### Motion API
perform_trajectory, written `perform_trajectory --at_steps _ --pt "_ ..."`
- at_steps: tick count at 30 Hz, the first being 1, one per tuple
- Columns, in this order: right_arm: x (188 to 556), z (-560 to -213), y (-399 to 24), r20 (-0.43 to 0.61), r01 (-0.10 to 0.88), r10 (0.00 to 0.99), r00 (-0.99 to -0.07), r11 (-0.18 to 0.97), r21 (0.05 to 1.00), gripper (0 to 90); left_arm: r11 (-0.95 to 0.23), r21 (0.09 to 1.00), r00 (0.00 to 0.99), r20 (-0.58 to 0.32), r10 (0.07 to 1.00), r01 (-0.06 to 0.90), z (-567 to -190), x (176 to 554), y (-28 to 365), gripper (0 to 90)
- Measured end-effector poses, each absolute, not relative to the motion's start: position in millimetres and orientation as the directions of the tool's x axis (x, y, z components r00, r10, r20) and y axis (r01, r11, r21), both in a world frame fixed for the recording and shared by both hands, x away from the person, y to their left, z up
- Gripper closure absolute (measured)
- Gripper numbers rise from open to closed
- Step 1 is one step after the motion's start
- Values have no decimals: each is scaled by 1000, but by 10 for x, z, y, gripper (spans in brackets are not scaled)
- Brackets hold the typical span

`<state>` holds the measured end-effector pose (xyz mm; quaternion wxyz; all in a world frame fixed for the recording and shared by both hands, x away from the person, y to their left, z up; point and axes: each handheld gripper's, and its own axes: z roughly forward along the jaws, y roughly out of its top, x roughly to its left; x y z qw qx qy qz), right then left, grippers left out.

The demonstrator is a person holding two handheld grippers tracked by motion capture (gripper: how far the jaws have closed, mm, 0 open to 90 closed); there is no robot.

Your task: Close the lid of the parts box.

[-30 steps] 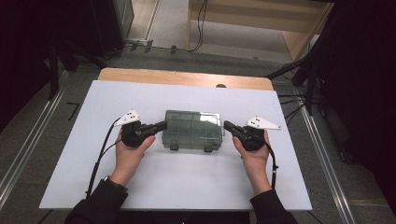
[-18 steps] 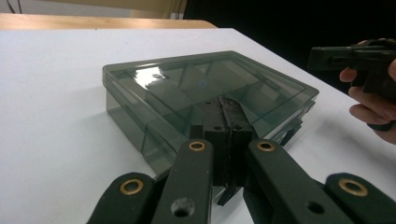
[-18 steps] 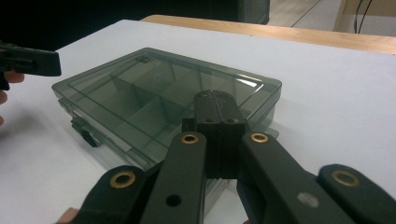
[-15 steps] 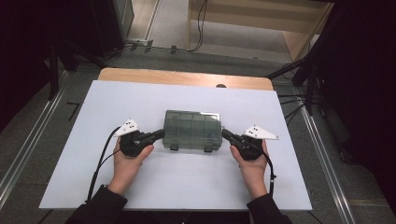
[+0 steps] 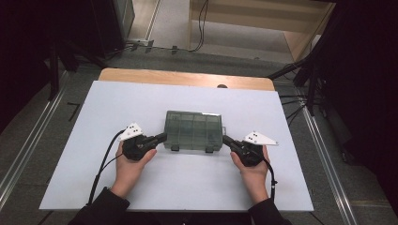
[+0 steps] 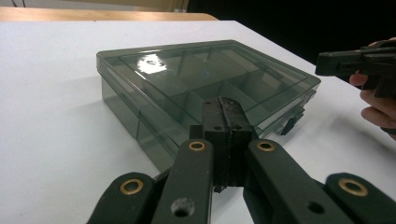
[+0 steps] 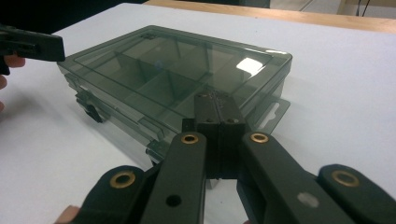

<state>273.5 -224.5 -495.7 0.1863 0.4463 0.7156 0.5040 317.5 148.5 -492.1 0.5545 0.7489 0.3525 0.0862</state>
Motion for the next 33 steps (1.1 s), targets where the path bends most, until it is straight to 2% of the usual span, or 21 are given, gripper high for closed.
perform_trajectory --at_steps 33 --pt "2700 -5025 -2147 176 457 818 -548 117 882 879 -142 877 726 -277 629 459 -4963 3148 1446 893"
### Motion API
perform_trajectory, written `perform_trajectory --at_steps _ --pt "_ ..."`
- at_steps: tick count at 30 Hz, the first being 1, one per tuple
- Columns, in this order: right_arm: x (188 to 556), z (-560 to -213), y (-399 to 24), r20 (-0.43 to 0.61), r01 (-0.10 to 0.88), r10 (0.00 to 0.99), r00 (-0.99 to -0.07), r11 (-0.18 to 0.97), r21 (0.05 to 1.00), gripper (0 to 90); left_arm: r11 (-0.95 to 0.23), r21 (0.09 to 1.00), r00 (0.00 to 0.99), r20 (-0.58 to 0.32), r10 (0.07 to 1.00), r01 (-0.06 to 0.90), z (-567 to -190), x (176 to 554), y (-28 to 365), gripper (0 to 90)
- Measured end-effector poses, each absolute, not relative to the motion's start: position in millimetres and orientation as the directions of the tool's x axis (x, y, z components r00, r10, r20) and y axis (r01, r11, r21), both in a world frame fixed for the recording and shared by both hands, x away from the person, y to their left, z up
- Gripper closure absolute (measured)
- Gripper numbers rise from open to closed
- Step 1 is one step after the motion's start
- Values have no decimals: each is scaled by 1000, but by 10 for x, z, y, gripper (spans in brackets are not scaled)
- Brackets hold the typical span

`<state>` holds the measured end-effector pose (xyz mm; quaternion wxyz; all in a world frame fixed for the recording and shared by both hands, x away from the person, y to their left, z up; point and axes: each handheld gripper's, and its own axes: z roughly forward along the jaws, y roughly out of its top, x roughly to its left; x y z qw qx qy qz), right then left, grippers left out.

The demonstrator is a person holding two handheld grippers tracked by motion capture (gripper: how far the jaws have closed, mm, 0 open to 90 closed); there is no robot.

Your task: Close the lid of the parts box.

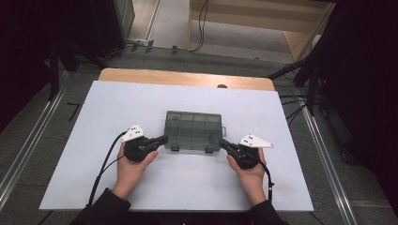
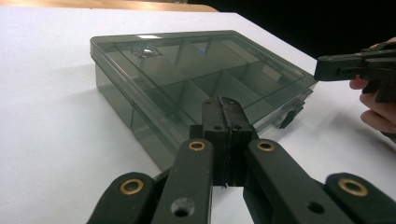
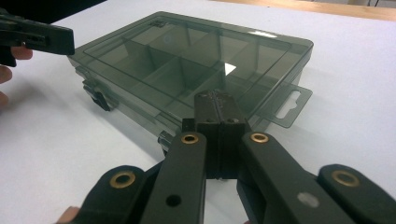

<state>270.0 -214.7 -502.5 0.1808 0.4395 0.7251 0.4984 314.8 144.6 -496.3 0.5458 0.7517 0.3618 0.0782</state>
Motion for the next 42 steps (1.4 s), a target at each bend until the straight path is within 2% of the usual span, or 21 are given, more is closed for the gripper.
perform_trajectory --at_steps 6,16,18,23,27,29,31,33,35,42 --pt "2696 -5039 -2144 171 448 818 -549 116 886 879 -188 870 720 -236 653 455 -4963 3132 1418 894" --pt "2687 -5087 -2072 161 450 818 -553 130 884 875 -181 866 722 -254 644 466 -4975 3125 1418 893" --pt "2679 -5082 -2071 174 448 814 -554 115 887 754 -184 873 732 -245 636 451 -4974 3098 1428 887" --pt "2632 -5030 -2073 175 399 793 -583 92 913 467 -139 897 743 -250 621 419 -4912 3045 1490 551" --pt "2614 -4992 -2099 163 388 802 -575 92 917 207 -120 912 748 -242 618 393 -4838 3001 1553 369" --pt "2603 -4978 -2124 170 388 799 -577 85 918 107 -128 910 751 -238 616 394 -4822 2981 1576 238" --pt "2582 -4961 -2152 166 376 804 -571 76 924 80 -135 913 754 -226 618 384 -4811 2956 1602 128" --pt "2566 -4937 -2180 176 370 803 -570 59 927 9 -135 917 756 -218 618 375 -4798 2927 1631 84" --pt "2551 -4923 -2200 176 363 801 -573 56 930 0 -135 920 760 -214 614 369 -4784 2907 1660 0" --pt "2514 -4930 -2267 167 360 810 -562 57 931 0 -148 925 764 -190 616 350 -4758 2841 1736 0"
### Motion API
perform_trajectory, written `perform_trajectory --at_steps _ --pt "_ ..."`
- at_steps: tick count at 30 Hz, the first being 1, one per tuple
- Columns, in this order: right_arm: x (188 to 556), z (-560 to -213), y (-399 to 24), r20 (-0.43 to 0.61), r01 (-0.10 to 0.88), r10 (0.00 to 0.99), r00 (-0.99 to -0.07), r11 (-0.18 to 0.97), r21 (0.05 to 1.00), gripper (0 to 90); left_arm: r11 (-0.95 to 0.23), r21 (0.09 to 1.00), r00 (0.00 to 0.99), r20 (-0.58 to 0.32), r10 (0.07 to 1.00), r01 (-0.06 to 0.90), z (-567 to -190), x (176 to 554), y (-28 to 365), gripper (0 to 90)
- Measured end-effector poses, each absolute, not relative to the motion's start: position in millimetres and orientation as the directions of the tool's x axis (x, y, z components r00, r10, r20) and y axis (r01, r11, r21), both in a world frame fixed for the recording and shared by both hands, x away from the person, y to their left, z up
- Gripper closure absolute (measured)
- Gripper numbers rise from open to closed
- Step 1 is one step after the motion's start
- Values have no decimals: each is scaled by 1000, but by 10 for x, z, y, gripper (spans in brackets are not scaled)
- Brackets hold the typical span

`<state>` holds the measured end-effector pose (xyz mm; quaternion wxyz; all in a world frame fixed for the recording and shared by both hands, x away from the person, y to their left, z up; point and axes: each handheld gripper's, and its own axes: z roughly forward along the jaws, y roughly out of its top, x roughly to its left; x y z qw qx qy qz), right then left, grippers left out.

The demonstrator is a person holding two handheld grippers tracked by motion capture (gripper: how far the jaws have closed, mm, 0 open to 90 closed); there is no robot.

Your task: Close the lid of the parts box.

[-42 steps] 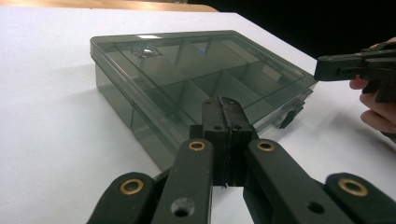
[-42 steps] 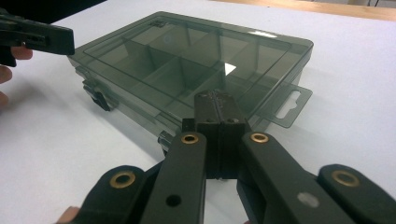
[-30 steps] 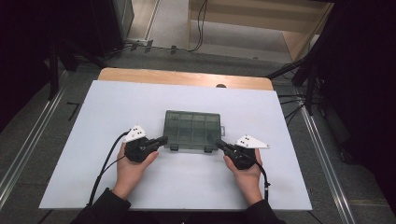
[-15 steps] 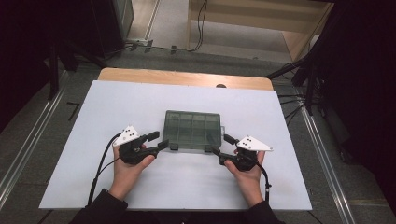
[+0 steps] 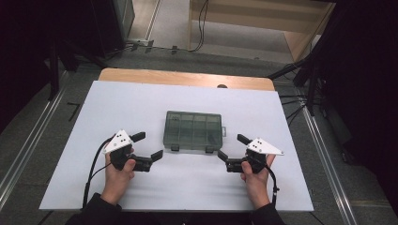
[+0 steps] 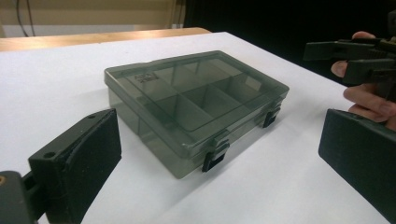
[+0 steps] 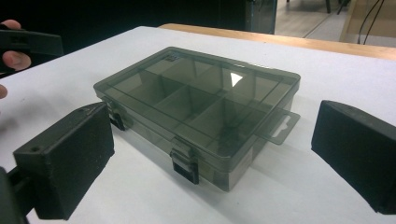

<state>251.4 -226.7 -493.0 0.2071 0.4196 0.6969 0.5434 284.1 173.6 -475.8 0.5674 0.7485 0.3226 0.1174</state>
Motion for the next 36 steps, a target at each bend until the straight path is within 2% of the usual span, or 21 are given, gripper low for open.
perform_trajectory --at_steps 36 --pt "2341 -4963 -2666 159 370 849 -504 46 928 0 -140 935 729 -154 667 326 -4716 2646 2269 0"
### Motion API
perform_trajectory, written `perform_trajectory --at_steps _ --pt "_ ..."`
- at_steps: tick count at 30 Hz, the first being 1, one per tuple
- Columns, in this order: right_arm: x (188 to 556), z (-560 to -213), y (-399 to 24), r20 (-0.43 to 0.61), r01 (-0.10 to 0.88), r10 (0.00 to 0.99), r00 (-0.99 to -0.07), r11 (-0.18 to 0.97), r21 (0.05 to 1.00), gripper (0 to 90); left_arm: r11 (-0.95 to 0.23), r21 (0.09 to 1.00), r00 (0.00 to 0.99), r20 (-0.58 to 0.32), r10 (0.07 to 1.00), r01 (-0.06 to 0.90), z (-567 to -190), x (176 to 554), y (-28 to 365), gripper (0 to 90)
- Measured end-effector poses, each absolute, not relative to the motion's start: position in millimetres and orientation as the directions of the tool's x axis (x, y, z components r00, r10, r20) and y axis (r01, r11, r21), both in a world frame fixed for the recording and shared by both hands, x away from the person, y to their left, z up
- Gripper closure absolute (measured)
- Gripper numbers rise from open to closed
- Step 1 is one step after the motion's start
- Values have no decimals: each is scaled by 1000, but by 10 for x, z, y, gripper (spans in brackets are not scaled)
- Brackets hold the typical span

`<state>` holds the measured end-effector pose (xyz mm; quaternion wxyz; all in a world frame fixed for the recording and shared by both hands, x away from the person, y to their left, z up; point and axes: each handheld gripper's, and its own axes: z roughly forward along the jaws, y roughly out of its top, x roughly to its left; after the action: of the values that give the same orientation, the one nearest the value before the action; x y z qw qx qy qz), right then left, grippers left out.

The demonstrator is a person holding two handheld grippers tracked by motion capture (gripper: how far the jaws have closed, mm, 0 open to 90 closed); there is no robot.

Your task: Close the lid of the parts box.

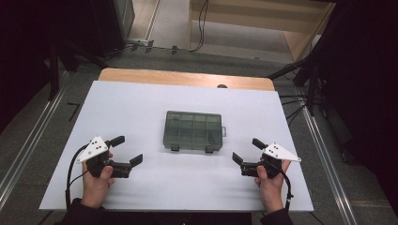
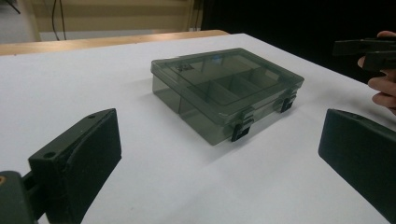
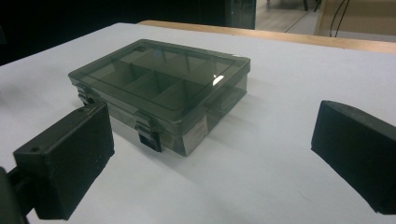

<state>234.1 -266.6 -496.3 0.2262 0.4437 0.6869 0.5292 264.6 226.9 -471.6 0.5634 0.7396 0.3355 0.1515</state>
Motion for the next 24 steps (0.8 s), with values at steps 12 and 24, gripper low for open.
perform_trajectory --at_steps 12,24 --pt "2274 -4982 -2832 163 381 867 -471 33 924 0 -136 937 711 -145 688 322 -4717 2589 2450 0" --pt "2230 -5013 -2969 159 387 882 -444 29 922 0 -139 938 694 -130 709 319 -4753 2552 2632 0"
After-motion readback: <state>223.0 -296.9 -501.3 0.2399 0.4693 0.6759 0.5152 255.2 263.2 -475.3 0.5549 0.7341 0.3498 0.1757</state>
